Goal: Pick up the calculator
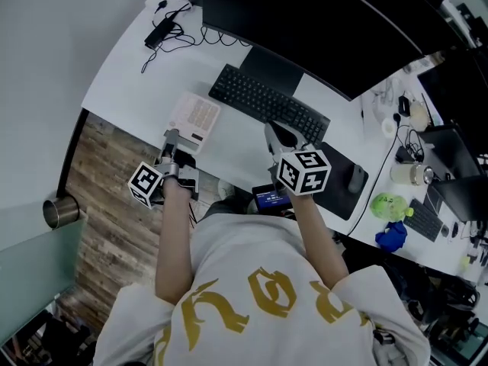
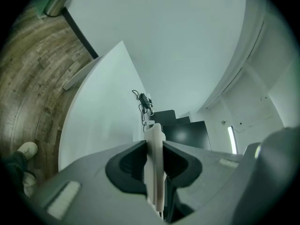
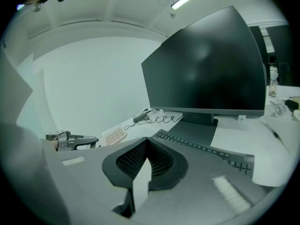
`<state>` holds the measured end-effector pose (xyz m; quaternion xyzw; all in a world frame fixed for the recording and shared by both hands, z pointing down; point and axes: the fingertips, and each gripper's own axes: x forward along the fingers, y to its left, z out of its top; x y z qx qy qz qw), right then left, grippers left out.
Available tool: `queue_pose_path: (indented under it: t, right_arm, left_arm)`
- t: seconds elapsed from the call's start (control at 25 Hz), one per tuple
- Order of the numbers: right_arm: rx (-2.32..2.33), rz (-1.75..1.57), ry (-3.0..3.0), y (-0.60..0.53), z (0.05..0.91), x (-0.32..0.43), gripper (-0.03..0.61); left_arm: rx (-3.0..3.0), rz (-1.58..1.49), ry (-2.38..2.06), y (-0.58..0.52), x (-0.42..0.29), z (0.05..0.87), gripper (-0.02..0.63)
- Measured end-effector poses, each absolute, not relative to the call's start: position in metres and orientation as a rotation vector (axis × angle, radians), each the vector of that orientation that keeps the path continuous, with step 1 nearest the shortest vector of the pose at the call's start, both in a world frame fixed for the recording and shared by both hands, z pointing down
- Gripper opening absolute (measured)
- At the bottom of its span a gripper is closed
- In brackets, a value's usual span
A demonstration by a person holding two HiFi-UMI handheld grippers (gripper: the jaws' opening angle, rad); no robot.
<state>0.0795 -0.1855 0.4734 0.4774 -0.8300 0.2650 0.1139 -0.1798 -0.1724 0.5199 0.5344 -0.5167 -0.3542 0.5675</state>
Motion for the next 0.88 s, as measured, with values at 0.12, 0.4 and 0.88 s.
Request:
queue_pose_path:
  t: [0.12, 0.4, 0.88]
  right_arm:
    - [1.404, 0.761, -2.441, -0.178, 0.467, 0.082, 0.026]
    - [1.392, 0.737, -2.474, -0.164, 0.456, 0.084, 0.025]
    - [1.392, 0.69, -2.512, -0.146, 0.441, 0.083, 0.025]
  left_arm:
    - [1.265, -0.847, -1.208, -0.164, -0.175, 0.509, 0.077]
    - [1.282, -0.892, -1.196, -0.143, -0.168, 0.489, 0.077]
    - [1.305, -0.931, -1.179, -0.123, -0.164, 0.471, 0.077]
